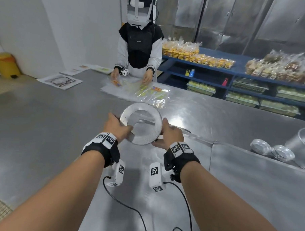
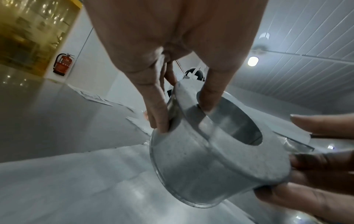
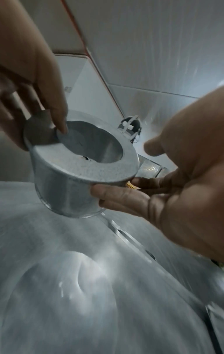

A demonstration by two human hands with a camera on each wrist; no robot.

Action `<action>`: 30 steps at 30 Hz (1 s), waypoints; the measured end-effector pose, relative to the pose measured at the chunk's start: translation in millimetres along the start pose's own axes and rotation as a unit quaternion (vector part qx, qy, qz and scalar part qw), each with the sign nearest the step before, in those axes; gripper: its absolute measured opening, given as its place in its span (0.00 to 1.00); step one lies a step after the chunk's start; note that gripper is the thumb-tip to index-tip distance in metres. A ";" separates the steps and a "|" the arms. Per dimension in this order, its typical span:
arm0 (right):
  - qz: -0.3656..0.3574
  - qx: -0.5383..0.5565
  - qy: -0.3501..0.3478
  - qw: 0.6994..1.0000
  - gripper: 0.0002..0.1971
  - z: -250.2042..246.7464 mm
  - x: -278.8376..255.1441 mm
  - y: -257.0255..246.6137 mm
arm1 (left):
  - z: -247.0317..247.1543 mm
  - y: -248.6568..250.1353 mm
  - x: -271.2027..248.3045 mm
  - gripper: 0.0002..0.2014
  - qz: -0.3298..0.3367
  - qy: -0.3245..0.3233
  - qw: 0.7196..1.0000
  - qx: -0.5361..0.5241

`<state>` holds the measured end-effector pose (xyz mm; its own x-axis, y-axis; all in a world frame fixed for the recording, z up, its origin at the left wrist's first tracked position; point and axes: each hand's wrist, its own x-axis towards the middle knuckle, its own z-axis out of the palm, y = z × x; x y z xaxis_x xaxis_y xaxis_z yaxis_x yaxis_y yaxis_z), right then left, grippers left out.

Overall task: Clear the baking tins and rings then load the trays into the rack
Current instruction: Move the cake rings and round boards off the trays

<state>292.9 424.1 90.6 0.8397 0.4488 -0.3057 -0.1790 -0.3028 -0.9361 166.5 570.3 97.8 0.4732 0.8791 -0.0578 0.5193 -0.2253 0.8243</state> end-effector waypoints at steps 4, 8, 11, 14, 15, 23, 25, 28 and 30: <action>0.014 0.065 -0.006 0.998 0.22 -57.0 -49.9 4.4 | -1.0 21.5 -67.7 0.36 -0.022 -0.029 0.989 -0.141; 0.055 0.114 -0.014 0.992 0.24 -108.2 -97.0 16.6 | 3.5 37.3 -126.2 0.46 -0.049 -0.050 0.977 -0.201; 0.034 0.123 0.001 0.992 0.16 -151.2 -138.4 31.9 | 11.8 45.9 -179.5 0.34 -0.053 -0.044 0.966 -0.251; 0.030 0.157 0.006 0.987 0.13 -189.2 -175.3 49.6 | 28.9 45.3 -224.3 0.36 -0.065 -0.058 0.955 -0.282; 0.046 0.172 0.017 0.984 0.16 -201.1 -187.8 56.7 | 36.0 44.7 -238.1 0.33 -0.063 -0.066 0.951 -0.294; 0.039 0.222 0.006 0.974 0.10 -281.9 -260.4 121.3 | 84.7 22.6 -336.0 0.27 -0.037 -0.282 0.878 -0.385; 0.033 0.218 0.015 0.975 0.06 -297.7 -275.1 135.6 | 93.5 14.3 -355.0 0.23 -0.027 -0.311 0.869 -0.385; 0.028 0.220 0.038 0.974 0.04 -314.2 -296.1 153.5 | 108.0 6.5 -384.3 0.14 -0.063 -0.291 0.861 -0.412; 0.029 0.206 0.061 0.976 0.10 -322.3 -307.4 166.0 | 114.4 4.3 -404.6 0.16 -0.079 -0.291 0.871 -0.389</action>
<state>170.2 -35.1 85.1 0.8728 0.3293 -0.3603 -0.3973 0.0504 -0.9163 58.6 165.6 60.3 0.8375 0.4606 -0.2940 0.0788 0.4306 0.8991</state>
